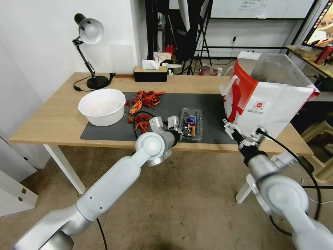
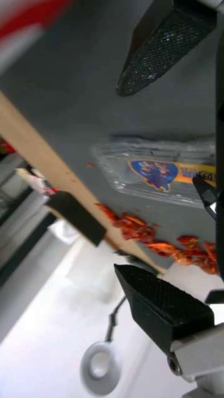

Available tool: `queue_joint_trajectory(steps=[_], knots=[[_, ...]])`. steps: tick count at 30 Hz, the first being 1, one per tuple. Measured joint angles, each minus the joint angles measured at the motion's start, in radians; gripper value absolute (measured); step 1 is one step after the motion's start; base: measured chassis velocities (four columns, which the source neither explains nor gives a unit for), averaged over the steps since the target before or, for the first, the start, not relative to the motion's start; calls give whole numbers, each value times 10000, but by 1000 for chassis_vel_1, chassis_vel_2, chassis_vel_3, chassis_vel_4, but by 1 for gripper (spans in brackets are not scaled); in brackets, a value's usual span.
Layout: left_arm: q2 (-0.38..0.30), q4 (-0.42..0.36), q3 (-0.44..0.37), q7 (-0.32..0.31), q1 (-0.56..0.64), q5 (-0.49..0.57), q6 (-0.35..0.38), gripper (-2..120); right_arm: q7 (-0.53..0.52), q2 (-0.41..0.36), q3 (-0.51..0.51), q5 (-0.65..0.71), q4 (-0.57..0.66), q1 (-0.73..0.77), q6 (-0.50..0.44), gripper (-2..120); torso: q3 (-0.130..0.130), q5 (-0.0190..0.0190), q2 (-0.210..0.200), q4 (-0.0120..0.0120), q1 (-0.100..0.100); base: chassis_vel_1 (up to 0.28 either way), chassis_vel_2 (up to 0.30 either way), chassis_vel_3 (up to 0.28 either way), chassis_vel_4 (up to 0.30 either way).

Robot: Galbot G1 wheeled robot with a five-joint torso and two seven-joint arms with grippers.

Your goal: Close the takeout container lid, then place the container into the takeout bag.

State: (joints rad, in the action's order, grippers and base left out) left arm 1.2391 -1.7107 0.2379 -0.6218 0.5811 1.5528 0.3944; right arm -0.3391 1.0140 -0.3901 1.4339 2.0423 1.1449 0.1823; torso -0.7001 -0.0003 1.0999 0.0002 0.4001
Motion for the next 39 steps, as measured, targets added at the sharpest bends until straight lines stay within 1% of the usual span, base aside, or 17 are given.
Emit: queue_joint_trajectory(steps=[3, 5, 7, 9, 10, 12, 13, 15, 20, 22, 23, 26, 29, 33, 36, 37, 39], knots=[[12, 1, -3, -9, 0, -32, -16, 0, -243, 89, 390, 6, -358, -524, 368, 100, 0, 3, 0, 1, 1, 0, 0, 0, 0], [48, 10, -18, -72, 0, -76, -52, 0, -1012, 261, 964, 24, -889, -1335, 1047, 100, 0, 3, 0, -2, 1, 0, 0, 0, 0], [49, 11, -19, -83, 0, -79, -59, 0, -1214, 288, 1048, 43, -990, -1498, 1254, 100, 0, 4, 0, -2, 1, 0, 0, 0, 0], [29, 11, -27, -90, 13, -80, -66, 0, -1786, 309, 1258, 142, -1310, -2036, 2051, 100, 0, 2, 0, -2, 1, 0, 0, 0, 0], [29, 11, -27, -90, 13, -80, -66, 0, -1786, 309, 1258, 142, -1310, -2036, 2051, 100, 0, 2, 0, -2, 1, 0, 0, 0, 0], [14, 59, -33, -52, 32, -81, -83, 0, -2120, 259, 1322, 553, -1528, -2444, 2686, 100, 1, 1, 0, -3, -1, 0, 0, 0, 0], [14, 59, -33, -52, 32, -81, -83, 0, -2120, 259, 1322, 553, -1528, -2444, 2686, 100, 1, 1, 0, -3, -1, 0, 0, 0, 0], [25, 116, -38, -16, 40, -118, -121, 0, -2245, 137, 1420, 951, -1773, -2836, 3224, 100, 2, 1, 1, -3, -2, 0, 0, 0, 0], [92, 195, -118, -8, 42, -183, -189, 0, -2035, 41, 1581, 1176, -2059, -3181, 3494, 100, 1, 3, 0, -4, -1, 0, 0, 0, 0], [123, 243, -164, -1, 48, -211, -232, 0, -2093, 33, 1728, 1458, -2334, -3579, 3862, 100, 1, 2, 0, -3, -1, 0, 0, 0, 0], [123, 243, -164, -1, 48, -211, -232, 0, -2093, 33, 1728, 1458, -2334, -3579, 3862, 100, 1, 2, 0, -3, -1, 0, 0, 0, 0], [130, 240, -164, 0, 61, -238, -252, 0, -2313, 103, 1897, 1630, -2566, -3907, 4085, 100, 2, 3, 0, -3, -1, 0, 0, 0, 0], [140, 197, -145, -36, 88, -268, -273, 0, -3030, 372, 2179, 2122, -3011, -4520, 4454, 100, 1, 2, 0, 0, 0, 0, 0, 0, 0], [138, 165, -138, -59, 101, -277, -289, 0, -3415, 507, 2232, 2453, -3160, -4717, 4741, 100, 1, 2, 0, -2, -1, 0, 0, 0, 0], [125, 146, -143, -76, 112, -278, -296, 0, -4366, 712, 2234, 3238, -3318, -4978, 5123, 91, 2, -4, 1, -4, -1, 0, 0, 0, 0], [125, 146, -143, -76, 112, -278, -296, 0, -4366, 712, 2234, 3238, -3318, -4978, 5123, 91, 2, -4, 1, -4, -1, 0, 0, 0, 0], [98, 88, -158, -88, 151, -278, -310, 0, -4663, 806, 2173, 3499, -3411, -5043, 5285, 80, 4, -4, 4, -8, -2, 0, 0, 0, 0]])
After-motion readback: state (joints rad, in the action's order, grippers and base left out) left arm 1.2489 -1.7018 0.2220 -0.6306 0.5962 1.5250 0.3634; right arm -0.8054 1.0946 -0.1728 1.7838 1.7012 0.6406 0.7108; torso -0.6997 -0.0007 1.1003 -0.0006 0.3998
